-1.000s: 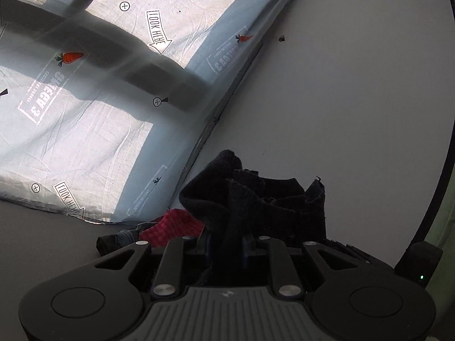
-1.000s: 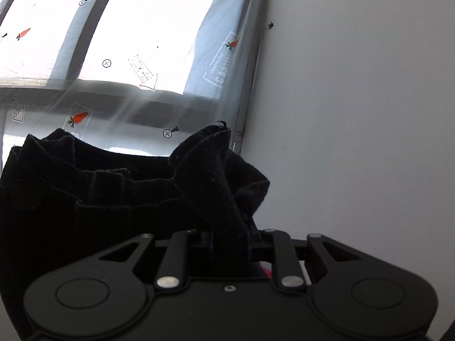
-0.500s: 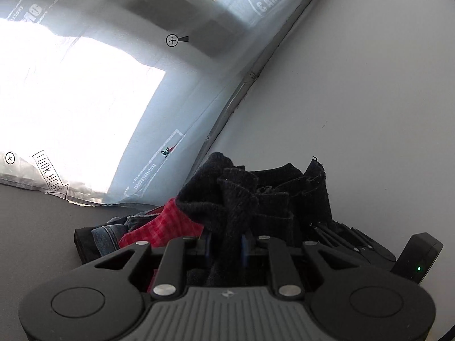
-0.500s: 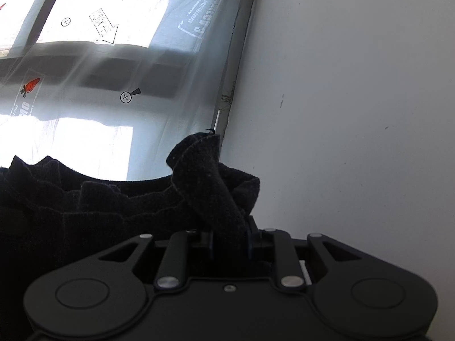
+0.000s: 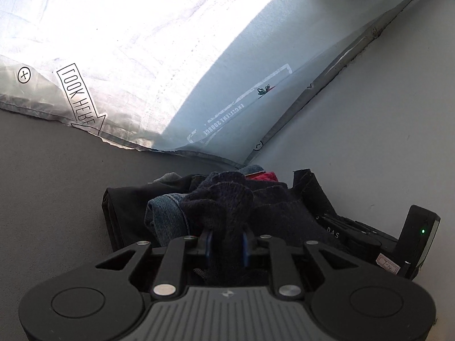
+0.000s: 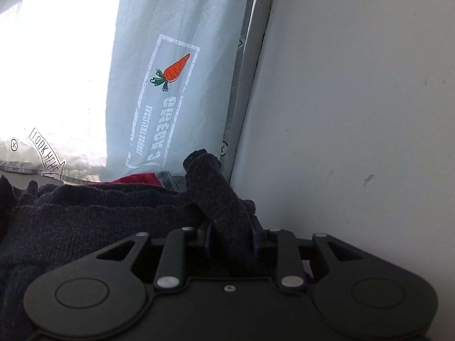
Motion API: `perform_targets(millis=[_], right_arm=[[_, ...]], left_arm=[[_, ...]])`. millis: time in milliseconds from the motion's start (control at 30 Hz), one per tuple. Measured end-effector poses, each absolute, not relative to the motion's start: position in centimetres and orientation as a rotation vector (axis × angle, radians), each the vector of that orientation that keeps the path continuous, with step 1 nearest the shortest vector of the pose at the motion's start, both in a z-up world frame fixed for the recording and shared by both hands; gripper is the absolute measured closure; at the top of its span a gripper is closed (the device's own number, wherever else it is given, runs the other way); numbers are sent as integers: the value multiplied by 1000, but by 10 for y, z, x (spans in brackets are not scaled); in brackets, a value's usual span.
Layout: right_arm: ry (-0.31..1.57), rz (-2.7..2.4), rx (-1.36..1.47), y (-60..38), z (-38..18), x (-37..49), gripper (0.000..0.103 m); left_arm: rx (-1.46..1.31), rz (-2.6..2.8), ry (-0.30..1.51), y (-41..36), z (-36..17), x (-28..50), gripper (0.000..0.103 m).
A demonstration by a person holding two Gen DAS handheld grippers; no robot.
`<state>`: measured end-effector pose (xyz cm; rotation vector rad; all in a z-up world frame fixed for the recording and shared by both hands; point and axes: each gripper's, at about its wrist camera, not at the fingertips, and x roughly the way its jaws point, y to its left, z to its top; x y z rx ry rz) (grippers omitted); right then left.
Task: Fold clothes
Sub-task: 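Carry the folded sweater with both grippers onto the stack of dark clothes, then open both grippers to release the sweater on the stack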
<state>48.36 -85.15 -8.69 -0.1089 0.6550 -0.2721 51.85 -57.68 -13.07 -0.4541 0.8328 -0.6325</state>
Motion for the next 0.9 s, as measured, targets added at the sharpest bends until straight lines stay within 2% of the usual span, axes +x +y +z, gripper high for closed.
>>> perform_targets(millis=[100,167,200,233,300,333,367,433,467,500,533,600,667,900], right_arm=[[641,-286,-172,-849,-82,483,72],[613,-298,-257,-840,-72,479,65],[589,-311,-295,-836,-66,477,50],[527,-331,-335,-831,-55,476,29],[387,-359,-370,-821,-35,468,14],[344,-366,-374,-816,-26,465,13],[319,-364,-369,-811,-15,466,12],[296,-337,-355,-801,5,458,7],[289,-326,-348,-795,12,452,7],[284,-318,-336,-789,18,445,6],[279,-310,-313,-783,24,438,7],[267,-294,-253,-771,35,421,6],[256,-277,-189,-756,45,406,1],[263,-149,-121,-684,65,339,0]], left_arm=[[-461,-640,851,-572,-127,518,77],[-464,-625,858,-568,-123,516,73],[-460,-618,854,-565,-119,515,72],[-451,-613,843,-561,-114,514,70],[-409,-572,795,-553,-99,510,62],[-377,-534,754,-547,-88,507,57],[-353,-504,714,-540,-77,505,45],[-330,-482,642,-524,-55,497,34],[-316,-474,611,-516,-45,491,26],[-290,-462,583,-510,-34,483,13],[-257,-446,559,-504,-23,473,7],[-192,-425,518,-496,-4,451,4],[-137,-435,474,-488,13,425,0],[-172,-385,405,-446,44,332,0]])
